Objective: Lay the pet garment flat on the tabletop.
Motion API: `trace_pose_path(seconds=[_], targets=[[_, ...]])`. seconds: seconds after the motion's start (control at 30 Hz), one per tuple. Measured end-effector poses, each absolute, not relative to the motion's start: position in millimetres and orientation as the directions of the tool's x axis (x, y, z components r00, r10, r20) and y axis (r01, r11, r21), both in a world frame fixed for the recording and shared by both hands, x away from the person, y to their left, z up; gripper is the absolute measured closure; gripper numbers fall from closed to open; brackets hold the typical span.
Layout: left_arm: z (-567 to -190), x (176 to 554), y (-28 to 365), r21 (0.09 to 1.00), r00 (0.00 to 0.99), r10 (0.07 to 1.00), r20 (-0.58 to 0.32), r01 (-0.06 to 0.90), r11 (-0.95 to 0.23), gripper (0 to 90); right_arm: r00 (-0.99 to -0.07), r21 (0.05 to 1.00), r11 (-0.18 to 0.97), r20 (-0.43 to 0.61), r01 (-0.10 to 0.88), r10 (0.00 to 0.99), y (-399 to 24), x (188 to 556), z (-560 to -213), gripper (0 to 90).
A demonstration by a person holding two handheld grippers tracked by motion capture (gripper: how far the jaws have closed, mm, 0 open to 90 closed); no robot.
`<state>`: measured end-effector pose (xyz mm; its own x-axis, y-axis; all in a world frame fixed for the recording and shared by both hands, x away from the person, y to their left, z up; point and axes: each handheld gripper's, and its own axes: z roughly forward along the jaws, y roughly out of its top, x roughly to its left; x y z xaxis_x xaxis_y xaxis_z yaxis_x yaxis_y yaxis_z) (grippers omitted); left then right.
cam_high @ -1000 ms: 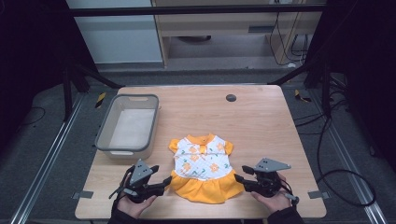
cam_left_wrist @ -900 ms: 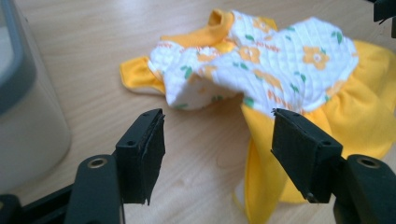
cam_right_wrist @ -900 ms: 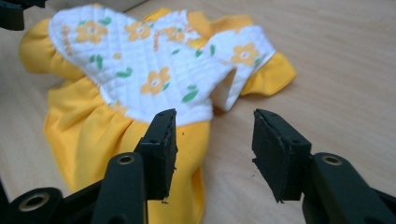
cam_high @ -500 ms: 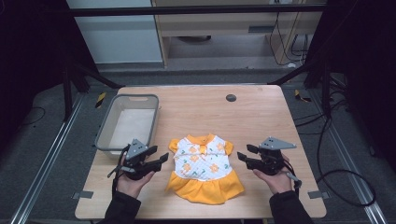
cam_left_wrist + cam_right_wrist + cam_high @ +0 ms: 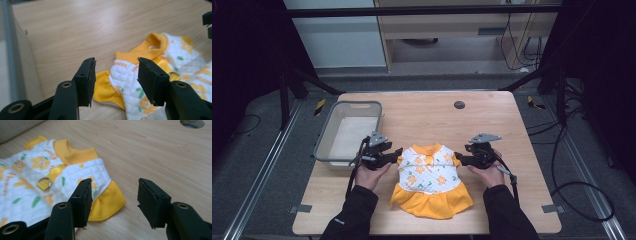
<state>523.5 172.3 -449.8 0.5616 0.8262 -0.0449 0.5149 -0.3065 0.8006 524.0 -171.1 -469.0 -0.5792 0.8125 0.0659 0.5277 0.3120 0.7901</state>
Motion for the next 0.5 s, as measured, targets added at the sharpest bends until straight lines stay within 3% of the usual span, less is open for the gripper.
trace_pose_path(seconds=[0.3, 0.4, 0.5], targets=[[-482.1, 543.6, 161.3, 0.721, 0.561, 0.828, -0.025, 0.584, -0.374, 48.9, -0.597, 0.757, 0.347, 0.070, 0.554, 0.799, -159.9, 537.7, -491.9, 47.5], [-491.9, 547.8, 164.3, 0.702, 0.546, 0.834, -0.074, 0.623, -0.345, 48.5, -0.599, 0.745, 0.361, 0.065, 0.561, 0.798, -156.1, 538.7, -498.1, 51.7], [-492.2, 547.4, 163.0, 0.702, 0.549, 0.833, -0.063, 0.618, -0.354, 51.7, -0.601, 0.734, 0.368, 0.068, 0.571, 0.796, -155.5, 539.1, -501.0, 57.7]])
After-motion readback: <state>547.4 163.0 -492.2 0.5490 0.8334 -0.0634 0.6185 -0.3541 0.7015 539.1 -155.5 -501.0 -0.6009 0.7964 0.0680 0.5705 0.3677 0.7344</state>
